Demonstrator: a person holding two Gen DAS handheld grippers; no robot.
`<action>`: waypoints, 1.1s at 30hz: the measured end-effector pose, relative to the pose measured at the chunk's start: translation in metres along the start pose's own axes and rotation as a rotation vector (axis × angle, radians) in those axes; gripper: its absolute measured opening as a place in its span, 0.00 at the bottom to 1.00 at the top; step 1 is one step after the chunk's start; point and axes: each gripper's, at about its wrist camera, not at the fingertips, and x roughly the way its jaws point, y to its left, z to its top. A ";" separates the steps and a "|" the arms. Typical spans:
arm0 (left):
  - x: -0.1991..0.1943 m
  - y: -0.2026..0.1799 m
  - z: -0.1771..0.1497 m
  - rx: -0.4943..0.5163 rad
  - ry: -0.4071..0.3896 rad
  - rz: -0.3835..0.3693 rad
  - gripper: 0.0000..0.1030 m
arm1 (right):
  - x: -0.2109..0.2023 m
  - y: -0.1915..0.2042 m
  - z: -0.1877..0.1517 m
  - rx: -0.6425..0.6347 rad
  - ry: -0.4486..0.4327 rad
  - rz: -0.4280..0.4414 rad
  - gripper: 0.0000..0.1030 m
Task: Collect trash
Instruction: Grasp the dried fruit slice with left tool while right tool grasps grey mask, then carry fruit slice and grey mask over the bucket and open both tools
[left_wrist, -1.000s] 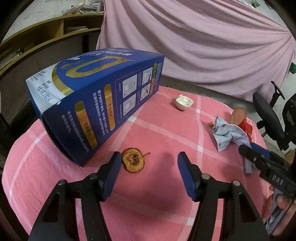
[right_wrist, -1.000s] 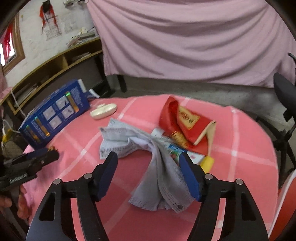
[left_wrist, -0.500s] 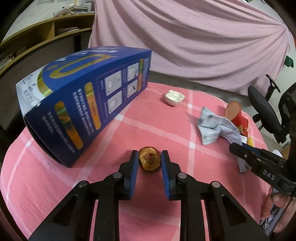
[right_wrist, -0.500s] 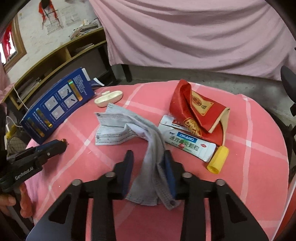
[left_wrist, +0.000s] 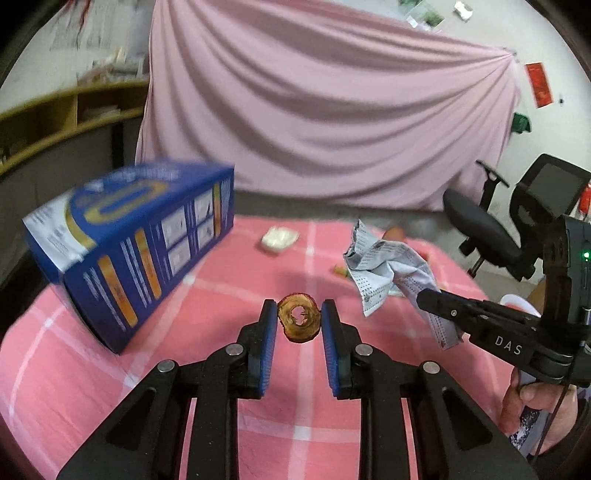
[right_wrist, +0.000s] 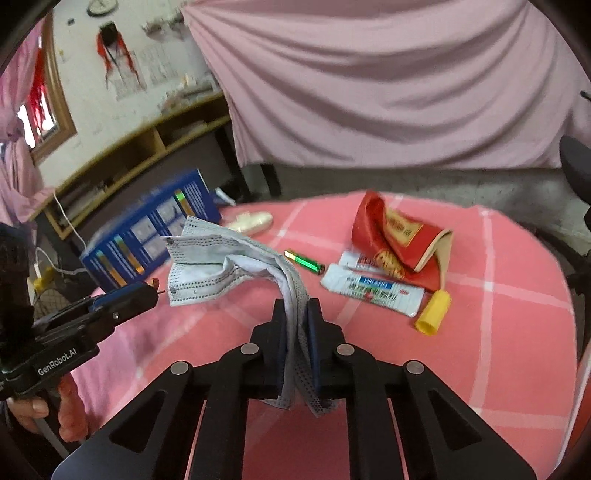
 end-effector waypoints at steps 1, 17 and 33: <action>-0.005 -0.003 -0.001 0.009 -0.032 0.002 0.19 | -0.008 0.000 -0.001 0.003 -0.032 0.001 0.08; -0.072 -0.083 -0.008 0.130 -0.383 -0.079 0.20 | -0.117 -0.005 -0.020 -0.011 -0.477 -0.006 0.08; -0.082 -0.206 0.003 0.218 -0.446 -0.246 0.20 | -0.204 -0.053 -0.043 0.033 -0.681 -0.195 0.09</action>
